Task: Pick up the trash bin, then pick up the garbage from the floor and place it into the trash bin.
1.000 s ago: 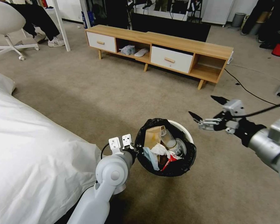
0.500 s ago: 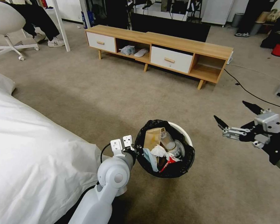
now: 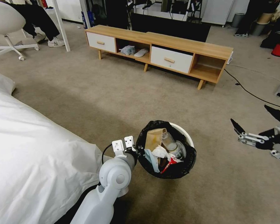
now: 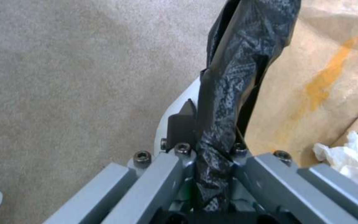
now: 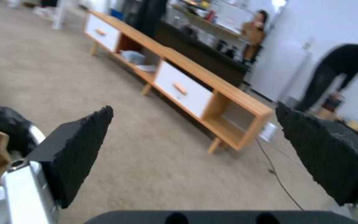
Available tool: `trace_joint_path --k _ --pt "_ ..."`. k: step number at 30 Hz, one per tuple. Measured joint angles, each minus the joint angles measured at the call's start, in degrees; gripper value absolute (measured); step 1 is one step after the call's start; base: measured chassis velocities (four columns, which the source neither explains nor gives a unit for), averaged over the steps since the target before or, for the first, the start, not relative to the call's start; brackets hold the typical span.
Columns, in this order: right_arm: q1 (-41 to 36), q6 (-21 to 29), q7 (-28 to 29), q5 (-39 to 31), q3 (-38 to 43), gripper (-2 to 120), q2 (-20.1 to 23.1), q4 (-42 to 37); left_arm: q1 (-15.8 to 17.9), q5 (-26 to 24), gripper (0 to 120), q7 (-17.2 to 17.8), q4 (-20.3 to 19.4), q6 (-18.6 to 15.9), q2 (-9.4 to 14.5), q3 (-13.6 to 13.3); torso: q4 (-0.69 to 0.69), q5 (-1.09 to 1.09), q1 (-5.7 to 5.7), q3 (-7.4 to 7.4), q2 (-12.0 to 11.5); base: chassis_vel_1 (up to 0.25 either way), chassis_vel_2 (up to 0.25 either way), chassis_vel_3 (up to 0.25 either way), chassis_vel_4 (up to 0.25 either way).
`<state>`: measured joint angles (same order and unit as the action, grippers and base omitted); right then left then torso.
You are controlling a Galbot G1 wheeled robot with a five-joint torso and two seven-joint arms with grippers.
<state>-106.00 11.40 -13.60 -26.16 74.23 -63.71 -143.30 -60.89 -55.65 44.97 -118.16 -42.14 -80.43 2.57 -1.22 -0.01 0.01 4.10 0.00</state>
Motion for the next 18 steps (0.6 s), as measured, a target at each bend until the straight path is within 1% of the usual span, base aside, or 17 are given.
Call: trace_joint_path --k 1,2,3,5,6,9,12,18 --pt "-0.04 -0.30 -0.32 0.64 0.09 100 -1.74 -0.02 -0.02 0.07 1 -0.07 -0.09 0.00 0.10 -0.02 -0.01 0.00 0.00 0.00 0.00 0.000 0.000 0.000 0.000" --pt "-0.04 -0.30 -0.32 0.64 0.09 100 -1.74 -0.02 -0.02 0.07 1 -0.07 -0.09 0.00 0.10 -0.02 -0.01 0.00 0.00 0.00 0.00 0.000 0.000 0.000 0.000" --pt "-0.12 -1.29 -1.15 2.70 0.28 100 -5.52 -0.02 -0.07 0.13 1 -0.16 -0.17 0.01 0.29 -0.07 -0.03 0.00 0.00 0.00 0.00 0.000 0.000 0.000 0.000" --pt "-0.49 -3.39 -2.81 7.20 0.72 100 -10.95 -0.02 -0.17 0.28 1 -0.34 -0.31 0.01 0.53 -0.23 -0.01 0.00 0.00 0.00 0.00 0.000 0.000 0.000 0.000" --pt "-0.49 -3.39 -2.81 7.20 0.72 100 -10.95 -0.02 -0.17 0.28 1 -0.34 -0.31 0.01 0.53 -0.23 -0.01 0.00 0.00 0.00 0.00 0.000 0.000 0.000 0.000" --pt "-0.96 -4.84 -3.43 10.13 0.77 100 -14.21 -0.02 -0.09 0.45 1 -0.49 -0.36 0.01 0.58 -0.61 0.00 0.00 0.00 0.00 0.00 0.000 0.000 0.000 0.000" --pt "-1.01 -5.22 -3.66 10.83 0.86 100 -15.42 -0.01 0.08 0.48 1 -0.49 -0.36 0.01 0.57 -1.02 0.00 0.00 0.00 0.00 0.00 0.000 0.000 0.000 0.000" --pt "-1.01 -5.28 -3.75 10.93 1.29 100 -15.82 0.00 0.24 0.53 1 -0.46 -0.35 0.01 0.59 -1.51 0.00 0.00 0.00 0.00 0.00 0.000 0.000 0.000 0.000"
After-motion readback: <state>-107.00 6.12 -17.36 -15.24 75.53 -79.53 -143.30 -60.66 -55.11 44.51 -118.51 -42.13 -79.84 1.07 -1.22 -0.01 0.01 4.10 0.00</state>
